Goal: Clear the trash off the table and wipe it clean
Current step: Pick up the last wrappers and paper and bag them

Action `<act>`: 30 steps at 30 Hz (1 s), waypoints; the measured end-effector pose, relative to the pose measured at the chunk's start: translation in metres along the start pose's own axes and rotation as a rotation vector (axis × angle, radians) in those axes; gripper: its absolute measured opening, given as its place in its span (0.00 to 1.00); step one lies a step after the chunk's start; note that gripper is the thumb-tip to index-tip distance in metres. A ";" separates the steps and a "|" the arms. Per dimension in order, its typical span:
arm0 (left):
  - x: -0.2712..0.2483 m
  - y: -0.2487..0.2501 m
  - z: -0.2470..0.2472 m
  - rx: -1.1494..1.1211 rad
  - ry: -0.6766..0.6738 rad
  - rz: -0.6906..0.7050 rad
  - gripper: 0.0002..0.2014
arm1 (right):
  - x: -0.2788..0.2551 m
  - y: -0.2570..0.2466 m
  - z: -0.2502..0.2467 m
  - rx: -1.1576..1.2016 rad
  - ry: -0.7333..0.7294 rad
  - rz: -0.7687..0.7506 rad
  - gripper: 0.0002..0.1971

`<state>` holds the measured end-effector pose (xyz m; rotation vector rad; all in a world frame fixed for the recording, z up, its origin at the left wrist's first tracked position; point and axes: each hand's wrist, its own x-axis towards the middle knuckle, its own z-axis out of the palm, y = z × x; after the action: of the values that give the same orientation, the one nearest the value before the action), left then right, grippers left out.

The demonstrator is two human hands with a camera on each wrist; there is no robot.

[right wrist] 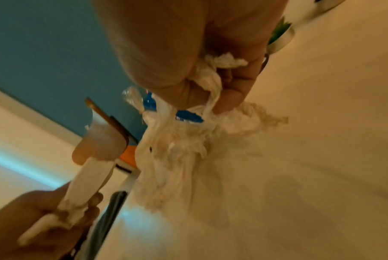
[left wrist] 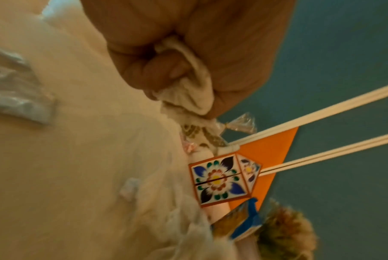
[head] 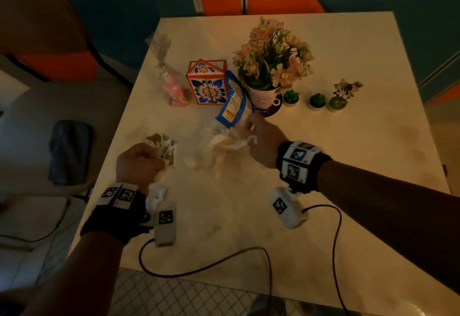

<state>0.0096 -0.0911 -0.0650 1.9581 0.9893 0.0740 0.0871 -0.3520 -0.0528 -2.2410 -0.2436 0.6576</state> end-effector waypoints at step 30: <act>-0.189 0.179 0.120 -0.569 -0.808 0.308 0.12 | -0.155 0.119 -0.217 0.721 0.565 -0.025 0.10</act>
<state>0.0403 -0.3480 0.0595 1.3843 0.1037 -0.2272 0.0662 -0.6270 0.0428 -1.6248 0.2221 0.0452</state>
